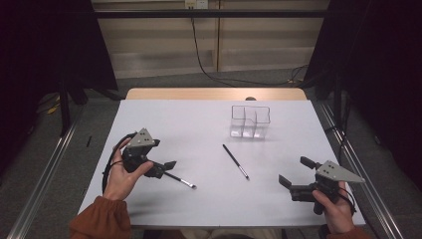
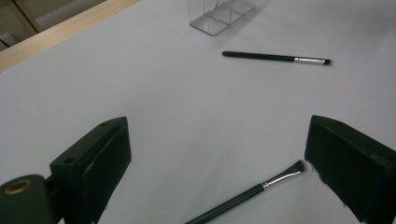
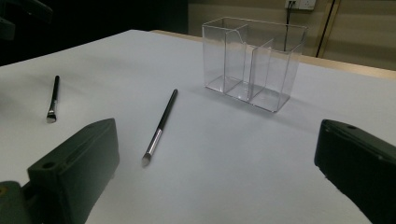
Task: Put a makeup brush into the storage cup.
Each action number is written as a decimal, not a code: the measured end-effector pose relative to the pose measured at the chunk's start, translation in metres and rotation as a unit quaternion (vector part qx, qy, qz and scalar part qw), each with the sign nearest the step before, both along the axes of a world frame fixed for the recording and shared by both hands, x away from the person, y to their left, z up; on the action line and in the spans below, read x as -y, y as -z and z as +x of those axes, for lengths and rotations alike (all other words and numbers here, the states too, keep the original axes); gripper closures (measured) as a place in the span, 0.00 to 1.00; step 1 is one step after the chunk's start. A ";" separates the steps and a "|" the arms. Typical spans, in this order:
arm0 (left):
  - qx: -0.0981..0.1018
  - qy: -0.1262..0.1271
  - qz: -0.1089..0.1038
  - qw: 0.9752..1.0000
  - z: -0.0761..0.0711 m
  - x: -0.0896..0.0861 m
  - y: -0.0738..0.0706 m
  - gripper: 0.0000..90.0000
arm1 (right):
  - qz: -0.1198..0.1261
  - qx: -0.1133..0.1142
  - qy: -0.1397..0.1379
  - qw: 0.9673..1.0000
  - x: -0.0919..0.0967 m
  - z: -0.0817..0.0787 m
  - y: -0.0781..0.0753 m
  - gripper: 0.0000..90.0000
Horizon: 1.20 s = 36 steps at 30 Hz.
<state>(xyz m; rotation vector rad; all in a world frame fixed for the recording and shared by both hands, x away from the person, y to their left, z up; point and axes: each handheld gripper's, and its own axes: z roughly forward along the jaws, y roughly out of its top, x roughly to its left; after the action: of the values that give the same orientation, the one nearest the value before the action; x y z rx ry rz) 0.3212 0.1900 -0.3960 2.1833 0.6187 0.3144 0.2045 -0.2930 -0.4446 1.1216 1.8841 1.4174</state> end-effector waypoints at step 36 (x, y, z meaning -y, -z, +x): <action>-0.141 0.114 0.196 0.964 0.035 0.019 0.026 0.10 | 0.005 0.003 -0.003 1.000 0.000 0.000 0.000 0.00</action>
<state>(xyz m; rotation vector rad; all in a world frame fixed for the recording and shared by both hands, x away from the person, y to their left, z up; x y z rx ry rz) 0.3559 0.1713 -0.4221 2.6825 0.4778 -0.0027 0.2045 -0.2926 -0.4450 1.1158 1.8787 1.4341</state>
